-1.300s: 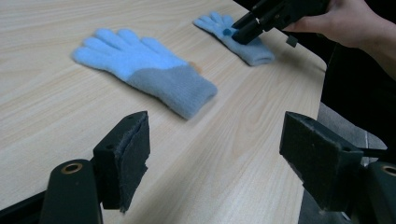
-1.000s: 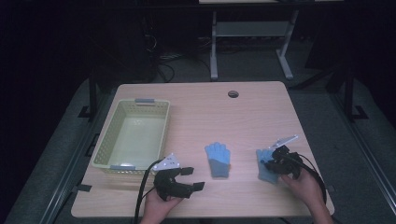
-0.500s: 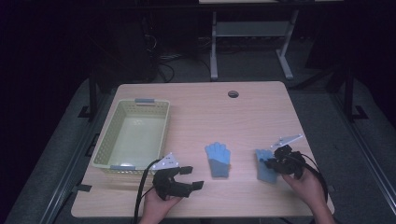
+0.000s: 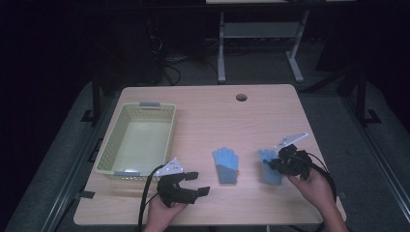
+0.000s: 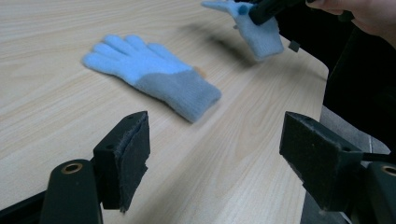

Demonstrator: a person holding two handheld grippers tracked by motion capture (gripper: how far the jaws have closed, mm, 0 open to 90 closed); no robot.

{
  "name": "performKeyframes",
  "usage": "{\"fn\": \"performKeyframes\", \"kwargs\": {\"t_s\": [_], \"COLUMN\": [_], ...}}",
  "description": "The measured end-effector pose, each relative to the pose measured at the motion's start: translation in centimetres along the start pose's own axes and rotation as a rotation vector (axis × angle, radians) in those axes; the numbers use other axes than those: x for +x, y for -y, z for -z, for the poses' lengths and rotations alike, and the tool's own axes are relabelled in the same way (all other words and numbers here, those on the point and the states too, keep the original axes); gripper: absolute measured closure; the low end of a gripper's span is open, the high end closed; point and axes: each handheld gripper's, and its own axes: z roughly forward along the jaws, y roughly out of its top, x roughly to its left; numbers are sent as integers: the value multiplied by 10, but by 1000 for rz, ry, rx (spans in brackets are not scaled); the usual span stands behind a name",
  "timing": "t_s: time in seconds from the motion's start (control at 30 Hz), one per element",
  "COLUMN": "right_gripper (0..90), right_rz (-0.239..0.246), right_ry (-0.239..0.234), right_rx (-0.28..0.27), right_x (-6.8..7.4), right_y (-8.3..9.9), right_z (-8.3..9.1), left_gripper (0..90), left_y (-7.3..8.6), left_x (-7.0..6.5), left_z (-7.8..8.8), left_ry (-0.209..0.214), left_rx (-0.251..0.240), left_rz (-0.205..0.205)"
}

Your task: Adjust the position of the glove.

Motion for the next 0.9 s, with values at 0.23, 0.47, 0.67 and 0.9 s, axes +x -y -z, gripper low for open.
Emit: {"fn": "performKeyframes", "kwargs": {"t_s": [0.23, 0.47, 0.67, 0.9], "right_gripper": [824, 823, 823, 823], "right_rz": [43, 84, 105, 129], "right_ry": [-32, -59, -87, -108], "right_rx": [-5, 16, 28, 32], "right_x": [11, 21, 28, 35], "right_y": [-20, -37, -54, -69], "right_z": [0, -4, -10, -15], "left_gripper": [241, 241, 241, 242], "left_y": [-1, -1, -1, -1], "left_x": [1, 2, 3, 3], "left_z": [1, 2, 3, 4], "left_ry": [-5, -6, -5, -5], "left_rx": [-6, -11, -13, -11], "left_rz": [0, -1, -1, 6]}}
